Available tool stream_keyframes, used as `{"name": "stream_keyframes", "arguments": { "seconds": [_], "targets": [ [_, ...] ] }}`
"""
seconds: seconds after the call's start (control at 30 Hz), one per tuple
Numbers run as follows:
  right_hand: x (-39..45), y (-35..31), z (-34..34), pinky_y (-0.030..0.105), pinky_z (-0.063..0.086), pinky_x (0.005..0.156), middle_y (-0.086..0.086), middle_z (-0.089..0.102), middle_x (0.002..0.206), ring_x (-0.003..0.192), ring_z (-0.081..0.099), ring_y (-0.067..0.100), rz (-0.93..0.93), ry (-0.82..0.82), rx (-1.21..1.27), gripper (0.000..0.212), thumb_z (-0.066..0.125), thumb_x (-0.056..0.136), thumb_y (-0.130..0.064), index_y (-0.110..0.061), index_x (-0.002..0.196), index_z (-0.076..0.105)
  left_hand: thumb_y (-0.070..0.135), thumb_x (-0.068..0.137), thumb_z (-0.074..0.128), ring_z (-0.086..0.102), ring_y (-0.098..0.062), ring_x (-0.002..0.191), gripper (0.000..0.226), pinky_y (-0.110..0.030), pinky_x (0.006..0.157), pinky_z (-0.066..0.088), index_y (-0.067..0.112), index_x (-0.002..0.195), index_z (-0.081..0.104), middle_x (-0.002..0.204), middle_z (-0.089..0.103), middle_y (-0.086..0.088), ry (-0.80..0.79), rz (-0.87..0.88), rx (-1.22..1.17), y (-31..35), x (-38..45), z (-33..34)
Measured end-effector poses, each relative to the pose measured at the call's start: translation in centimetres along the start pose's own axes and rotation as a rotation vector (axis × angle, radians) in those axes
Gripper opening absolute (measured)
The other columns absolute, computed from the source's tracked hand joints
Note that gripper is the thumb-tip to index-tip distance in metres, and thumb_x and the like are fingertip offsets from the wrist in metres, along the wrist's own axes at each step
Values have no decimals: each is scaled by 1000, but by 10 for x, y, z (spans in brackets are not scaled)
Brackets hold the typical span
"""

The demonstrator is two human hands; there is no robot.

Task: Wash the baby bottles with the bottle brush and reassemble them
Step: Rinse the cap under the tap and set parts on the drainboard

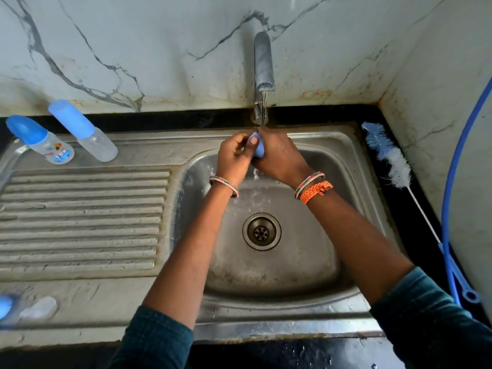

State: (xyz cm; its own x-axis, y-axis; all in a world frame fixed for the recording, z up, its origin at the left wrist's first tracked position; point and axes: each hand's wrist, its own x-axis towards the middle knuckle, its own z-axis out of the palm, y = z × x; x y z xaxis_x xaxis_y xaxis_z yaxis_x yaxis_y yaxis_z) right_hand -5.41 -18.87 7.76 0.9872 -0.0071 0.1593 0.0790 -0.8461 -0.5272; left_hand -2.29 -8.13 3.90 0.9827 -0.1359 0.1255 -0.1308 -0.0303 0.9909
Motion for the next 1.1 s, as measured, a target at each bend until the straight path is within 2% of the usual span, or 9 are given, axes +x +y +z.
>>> {"name": "stream_keyframes", "arguments": {
  "seconds": [0.1, 0.27, 0.43, 0.5, 0.63, 0.73, 0.93, 1.03, 1.1],
  "targets": [
    [3, -5, -3, 34, 42, 65, 16, 65, 88, 83, 61, 37, 14, 29, -77, 16, 63, 74, -13, -11, 89, 59, -6, 91, 53, 57, 10, 64, 17, -11, 68, 47, 1, 104, 60, 62, 66, 20, -11, -32, -65, 4, 4, 0],
    [18, 3, -23, 19, 41, 41, 9, 58, 68, 48, 51, 12, 394, -458, 765, 12, 67, 77, 3, -7, 77, 61, -10, 90, 49, 56, 3, 55, 21, -14, 55, 45, 7, 87, 61, 59, 65, 14, -27, -19, -139, 7, 3, -6],
    [5, -11, -9, 37, 48, 73, 14, 60, 117, 98, 62, 36, -11, -115, -484, 50, 62, 82, -12, -8, 129, 45, 1, 88, 59, 52, 11, 54, 15, -12, 62, 45, 3, 101, 64, 52, 62, 22, 92, -37, -24, 8, 17, -5],
    [2, -15, -5, 39, 48, 75, 14, 58, 121, 100, 62, 36, -7, 7, -525, 51, 58, 83, -8, -9, 132, 42, -1, 89, 58, 51, 12, 53, 13, -13, 63, 45, -1, 99, 67, 50, 60, 23, 108, -47, -12, 13, 21, 0],
    [23, -2, -30, 25, 45, 49, 6, 64, 70, 56, 57, 15, 210, -373, 359, 11, 68, 74, 0, -4, 82, 62, 7, 81, 56, 54, 8, 59, 6, -14, 62, 45, 5, 83, 61, 57, 63, 18, -24, 19, -143, 19, 10, -3],
    [27, 8, -45, 15, 38, 40, 0, 57, 61, 47, 49, 8, 372, -663, 842, 17, 61, 83, 3, -11, 75, 57, 9, 82, 54, 55, 4, 59, 5, -16, 62, 46, 7, 80, 58, 59, 64, 14, -128, 42, -127, 16, 7, -7],
    [7, -12, -6, 38, 47, 78, 13, 60, 118, 106, 60, 35, 37, -109, -581, 41, 56, 89, -13, -10, 128, 45, -3, 87, 59, 49, 10, 48, 17, -22, 64, 44, 4, 74, 68, 45, 58, 20, 133, -154, -22, 6, 23, 7],
    [14, -3, -4, 36, 49, 69, 12, 66, 100, 90, 65, 33, 65, -54, -282, 33, 60, 80, -7, -10, 113, 56, -8, 87, 56, 51, 11, 51, 13, -10, 62, 45, -4, 93, 67, 48, 59, 21, 82, -126, -63, 15, 19, 6],
    [25, 4, -24, 28, 52, 54, 4, 66, 72, 61, 66, 18, 251, -346, 369, 14, 66, 76, -2, -11, 86, 61, -12, 87, 51, 54, 7, 54, 15, -12, 60, 46, -2, 83, 62, 53, 61, 17, 4, -76, -125, 13, 13, -1]
  ]
}}
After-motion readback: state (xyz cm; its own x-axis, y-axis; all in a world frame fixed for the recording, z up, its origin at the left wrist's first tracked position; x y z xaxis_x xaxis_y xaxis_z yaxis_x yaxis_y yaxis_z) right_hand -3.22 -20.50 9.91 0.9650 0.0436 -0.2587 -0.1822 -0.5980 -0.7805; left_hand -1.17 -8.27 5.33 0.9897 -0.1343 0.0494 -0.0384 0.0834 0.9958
